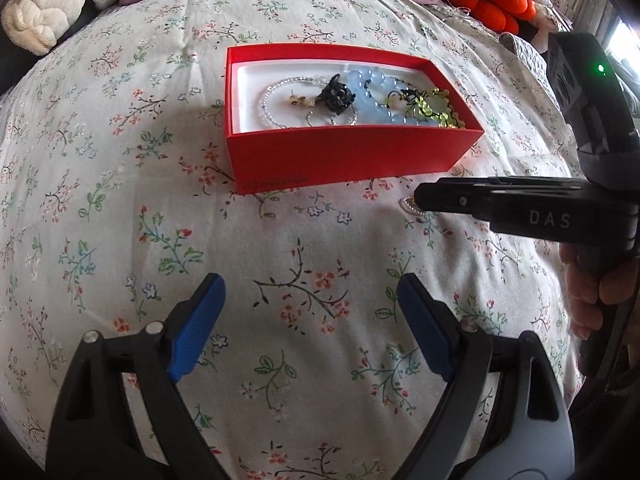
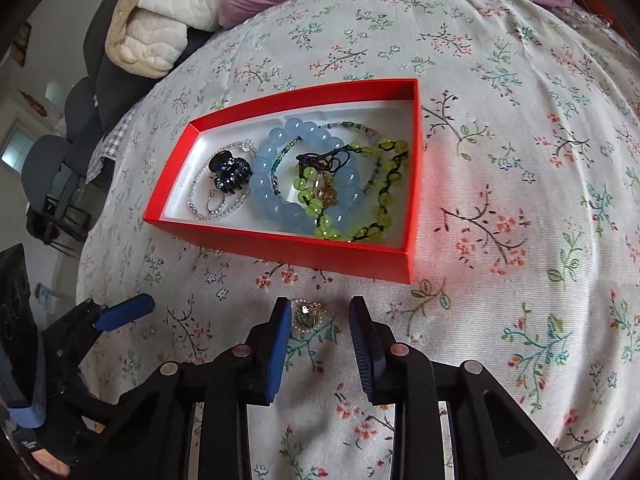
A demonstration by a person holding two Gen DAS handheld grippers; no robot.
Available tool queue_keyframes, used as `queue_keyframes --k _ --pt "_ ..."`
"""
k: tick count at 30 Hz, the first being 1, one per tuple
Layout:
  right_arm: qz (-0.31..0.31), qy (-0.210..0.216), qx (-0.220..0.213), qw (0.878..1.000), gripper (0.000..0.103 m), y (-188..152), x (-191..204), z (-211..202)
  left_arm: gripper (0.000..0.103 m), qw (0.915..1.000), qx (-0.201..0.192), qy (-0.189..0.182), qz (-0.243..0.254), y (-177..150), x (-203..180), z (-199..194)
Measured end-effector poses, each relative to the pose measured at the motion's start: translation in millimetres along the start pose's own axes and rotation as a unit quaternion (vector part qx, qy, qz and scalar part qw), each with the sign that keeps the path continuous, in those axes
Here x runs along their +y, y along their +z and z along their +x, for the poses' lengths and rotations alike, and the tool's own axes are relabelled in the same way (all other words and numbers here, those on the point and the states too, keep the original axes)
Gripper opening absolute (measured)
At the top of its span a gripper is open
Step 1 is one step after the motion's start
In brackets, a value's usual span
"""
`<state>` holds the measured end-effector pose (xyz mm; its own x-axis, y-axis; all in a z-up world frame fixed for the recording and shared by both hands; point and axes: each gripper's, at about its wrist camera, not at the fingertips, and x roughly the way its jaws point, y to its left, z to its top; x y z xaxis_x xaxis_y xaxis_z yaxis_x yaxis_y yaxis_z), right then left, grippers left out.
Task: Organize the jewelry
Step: 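Move the left tool to the white beaded ring while the right tool reaches the gold earring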
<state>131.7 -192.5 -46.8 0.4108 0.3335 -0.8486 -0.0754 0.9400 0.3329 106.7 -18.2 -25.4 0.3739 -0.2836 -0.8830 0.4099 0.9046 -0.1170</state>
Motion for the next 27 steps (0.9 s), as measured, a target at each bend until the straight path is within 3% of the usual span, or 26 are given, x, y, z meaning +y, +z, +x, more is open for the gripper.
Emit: queue_keyframes --k 3,5,18,27 --pt "-0.008 -0.006 0.005 1.000 0.012 0.9 5.0 6.5 0.088 0.9999 -0.001 0.007 0.010 -1.0 -1.5 1.1" --pt "-0.016 -0.010 0.007 1.000 0.011 0.7 8.3 9.0 0.088 0.9999 -0.001 0.007 0.014 -1.3 -2.8 1.5" --pt "-0.019 0.010 -0.008 1.000 0.010 0.2 10.3 -13.4 0.088 0.9996 -0.022 -0.011 0.012 10.1 -9.8 -6.1" --pt "0.005 0.038 -0.012 0.999 0.010 -7.0 -4.7 -39.8 0.088 0.9996 -0.014 -0.011 0.021 11.9 -15.2 0.9"
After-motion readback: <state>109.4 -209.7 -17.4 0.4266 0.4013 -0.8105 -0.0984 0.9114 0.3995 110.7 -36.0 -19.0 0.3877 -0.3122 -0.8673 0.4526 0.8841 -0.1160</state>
